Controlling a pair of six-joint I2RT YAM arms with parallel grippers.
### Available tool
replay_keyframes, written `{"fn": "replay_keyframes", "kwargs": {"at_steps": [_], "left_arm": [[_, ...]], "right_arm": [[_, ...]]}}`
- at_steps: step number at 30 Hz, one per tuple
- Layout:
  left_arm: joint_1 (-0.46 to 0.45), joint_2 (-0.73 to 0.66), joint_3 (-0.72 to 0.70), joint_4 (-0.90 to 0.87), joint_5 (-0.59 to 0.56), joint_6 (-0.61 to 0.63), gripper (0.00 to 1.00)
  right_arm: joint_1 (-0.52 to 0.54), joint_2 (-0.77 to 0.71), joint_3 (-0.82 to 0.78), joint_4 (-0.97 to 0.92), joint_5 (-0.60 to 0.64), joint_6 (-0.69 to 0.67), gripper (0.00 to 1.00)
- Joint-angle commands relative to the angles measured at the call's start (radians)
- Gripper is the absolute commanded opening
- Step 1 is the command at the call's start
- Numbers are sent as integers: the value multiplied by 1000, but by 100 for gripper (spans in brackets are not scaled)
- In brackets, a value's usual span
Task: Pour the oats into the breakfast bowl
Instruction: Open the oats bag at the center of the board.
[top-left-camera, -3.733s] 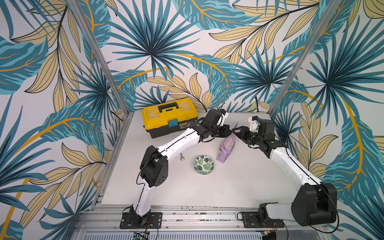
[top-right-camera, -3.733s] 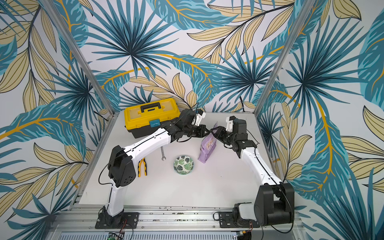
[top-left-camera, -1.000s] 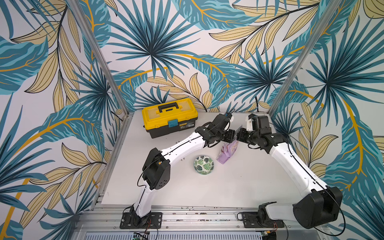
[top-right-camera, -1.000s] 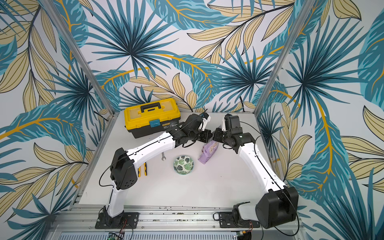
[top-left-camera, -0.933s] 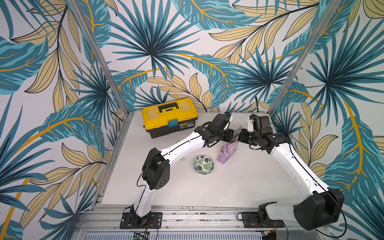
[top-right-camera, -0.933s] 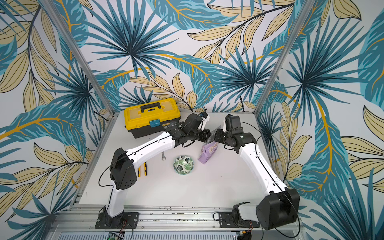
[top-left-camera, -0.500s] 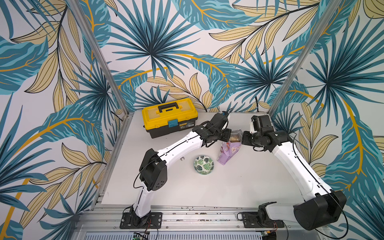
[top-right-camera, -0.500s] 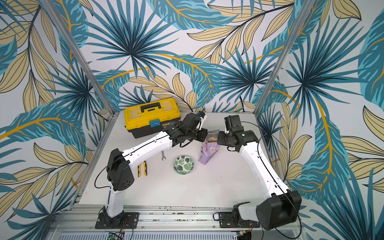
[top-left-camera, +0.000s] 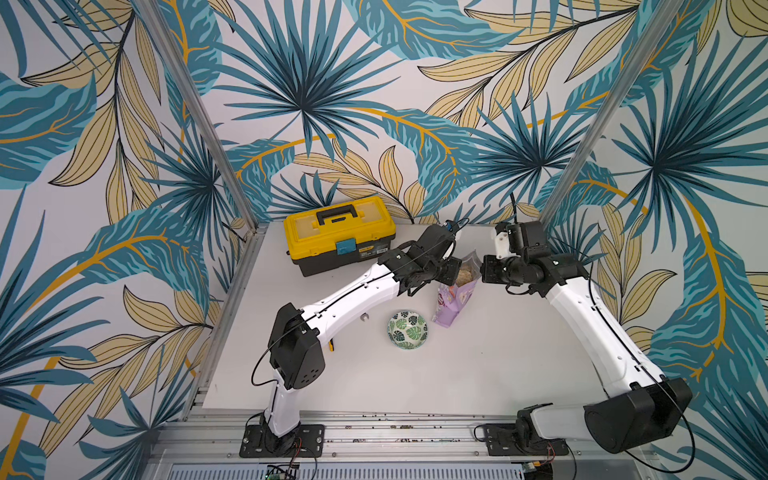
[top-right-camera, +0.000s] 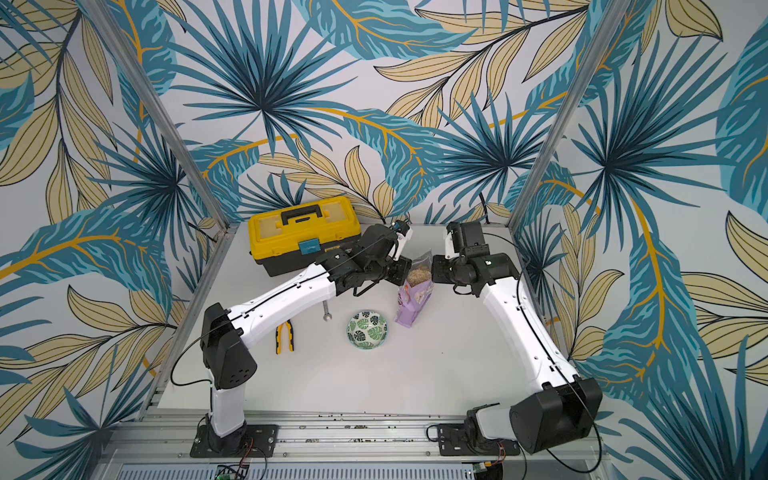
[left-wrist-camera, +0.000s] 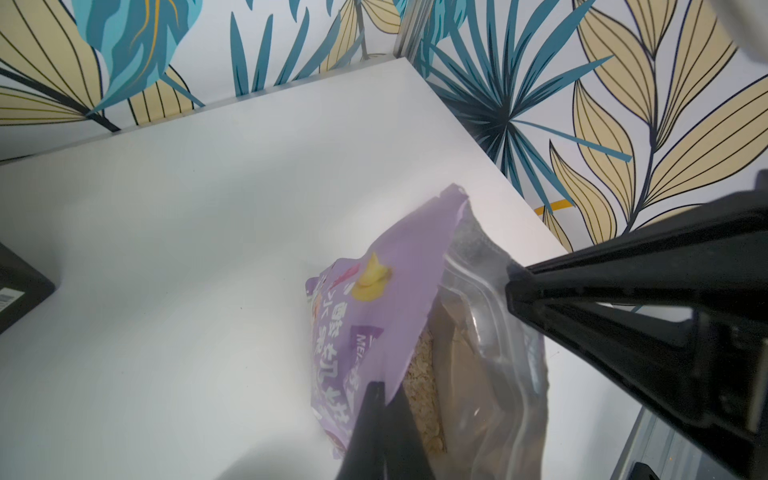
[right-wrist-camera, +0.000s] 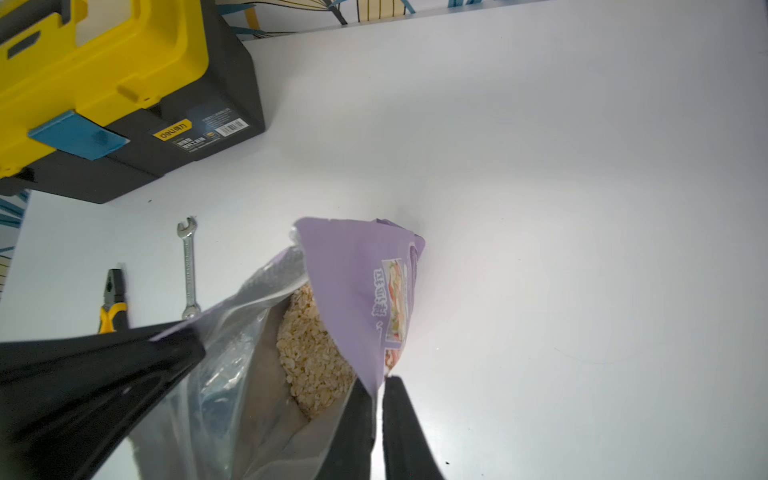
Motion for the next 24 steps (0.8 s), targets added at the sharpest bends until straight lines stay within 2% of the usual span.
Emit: {"fn": "replay_keyframes", "kwargs": {"at_steps": [1, 3, 6, 9, 15, 18, 20, 22, 24], "left_arm": [[-1, -33, 31, 68, -3, -15, 0], [-4, -23, 33, 72, 4, -25, 0], [-5, -17, 37, 73, 2, -33, 0], [-5, -18, 41, 69, -10, -35, 0], [-5, -18, 45, 53, -37, -37, 0], [-5, -15, 48, 47, -64, -38, 0], [-5, -14, 48, 42, -84, -39, 0], [-5, -15, 49, 37, -105, -41, 0], [-5, -20, 49, 21, -121, -39, 0]], "right_arm": [[-15, 1, -16, 56, -50, 8, 23], [-15, 13, -9, 52, -72, 20, 28], [-9, 23, -19, 75, -131, 51, 46], [6, 23, -33, 105, -161, 76, 56], [48, 39, -55, 74, -108, 103, 66], [62, 40, -90, 35, -50, 107, 66], [67, 40, -111, 14, -20, 106, 63], [68, 47, -115, -21, 39, 94, 53], [67, 57, -89, -78, 154, 70, 37]]}}
